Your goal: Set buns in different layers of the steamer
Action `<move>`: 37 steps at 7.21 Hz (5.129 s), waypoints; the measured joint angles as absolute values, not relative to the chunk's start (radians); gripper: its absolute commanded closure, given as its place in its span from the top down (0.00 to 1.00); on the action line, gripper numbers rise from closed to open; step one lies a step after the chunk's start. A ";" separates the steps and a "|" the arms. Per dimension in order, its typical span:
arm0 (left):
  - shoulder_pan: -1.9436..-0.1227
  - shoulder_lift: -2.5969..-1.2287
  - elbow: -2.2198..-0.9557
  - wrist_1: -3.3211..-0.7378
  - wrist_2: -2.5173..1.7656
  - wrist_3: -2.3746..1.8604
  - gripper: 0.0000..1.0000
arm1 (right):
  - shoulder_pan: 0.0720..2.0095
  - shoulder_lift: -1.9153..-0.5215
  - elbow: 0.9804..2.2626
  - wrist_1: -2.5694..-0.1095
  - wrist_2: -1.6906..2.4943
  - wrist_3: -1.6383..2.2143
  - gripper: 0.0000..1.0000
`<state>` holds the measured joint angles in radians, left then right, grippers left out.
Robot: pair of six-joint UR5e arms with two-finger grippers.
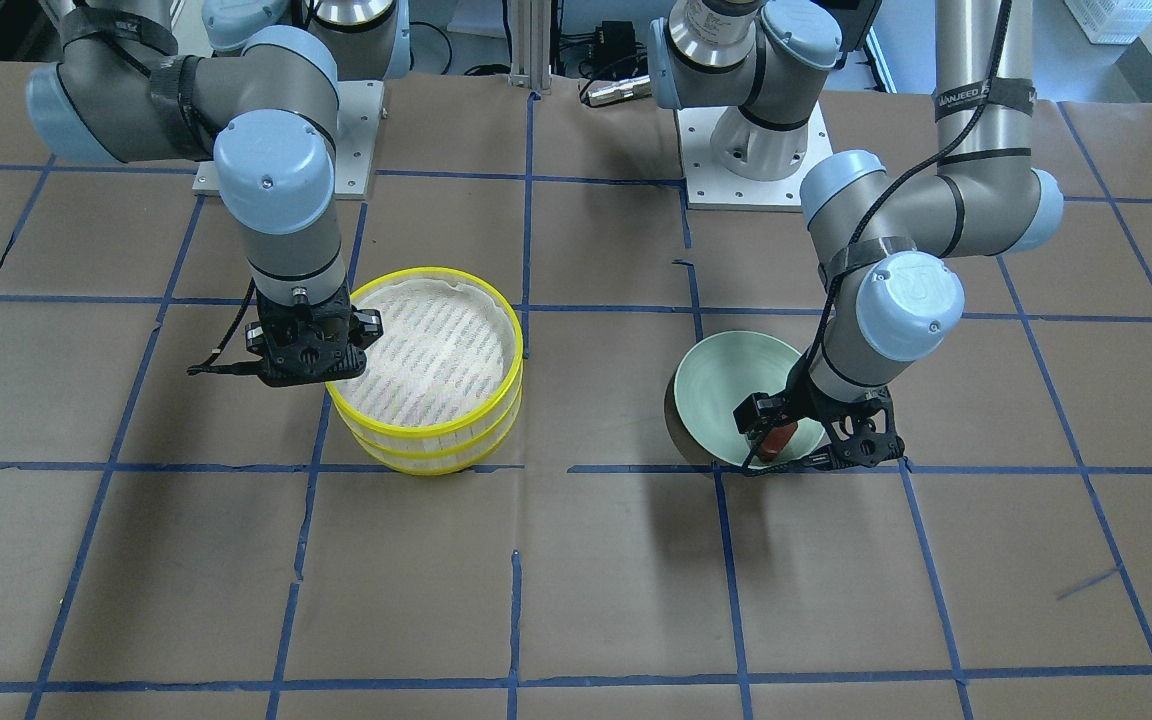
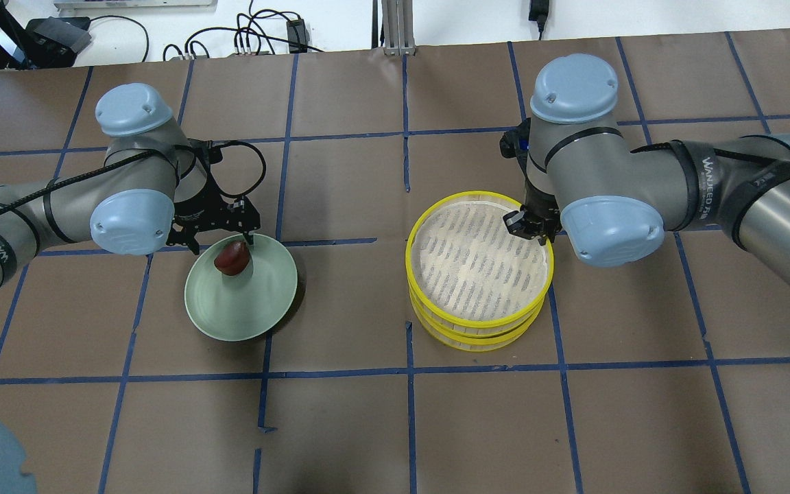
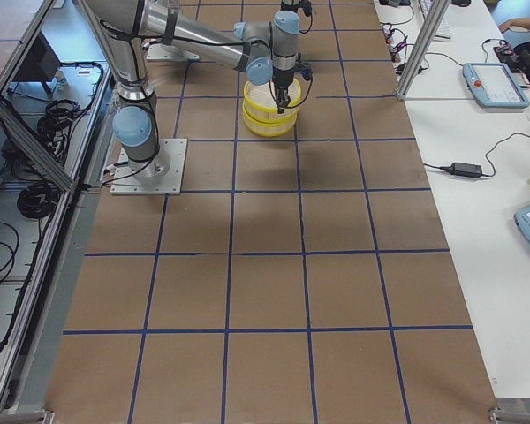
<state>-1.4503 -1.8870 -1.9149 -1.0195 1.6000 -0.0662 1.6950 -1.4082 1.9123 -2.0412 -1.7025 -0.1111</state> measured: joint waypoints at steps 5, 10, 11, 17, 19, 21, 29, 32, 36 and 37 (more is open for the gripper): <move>-1.450 -1.925 -1.919 -1.009 1.596 -0.067 0.03 | 1.697 -1.402 1.920 -2.033 -1.718 -0.112 0.09; -1.461 -1.835 -1.908 -1.027 1.595 -0.104 0.02 | 1.693 -1.415 1.949 -2.024 -1.762 -0.117 0.22; -1.469 -1.793 -1.905 -1.064 1.595 -0.119 0.02 | 1.693 -1.415 1.950 -2.024 -1.767 -0.118 0.61; -1.617 -1.708 -1.859 -1.126 1.566 -0.259 0.03 | 1.674 -1.444 1.851 -1.913 -1.717 -0.119 1.00; -1.713 -1.708 -1.807 -1.125 1.528 -0.374 0.03 | 1.643 -1.508 1.683 -1.676 -1.615 -0.112 1.00; -1.834 -1.711 -1.774 -1.107 1.506 -0.576 0.03 | 1.638 -1.539 1.517 -1.495 -1.535 -0.099 1.00; -2.154 -1.840 -1.754 -0.839 1.502 -1.154 1.00 | 1.625 -1.555 1.488 -1.527 -1.621 0.044 1.00; -2.105 -1.830 -1.724 -0.846 1.517 -0.835 1.00 | 1.625 -1.555 1.490 -1.527 -1.625 0.037 1.00; -1.850 -1.766 -1.721 -1.015 1.505 -0.172 1.00 | 1.627 -1.559 1.491 -1.530 -1.624 0.035 1.00; -1.770 -1.748 -1.720 -1.082 1.505 -0.059 1.00 | 1.628 -1.560 1.490 -1.529 -1.624 0.035 1.00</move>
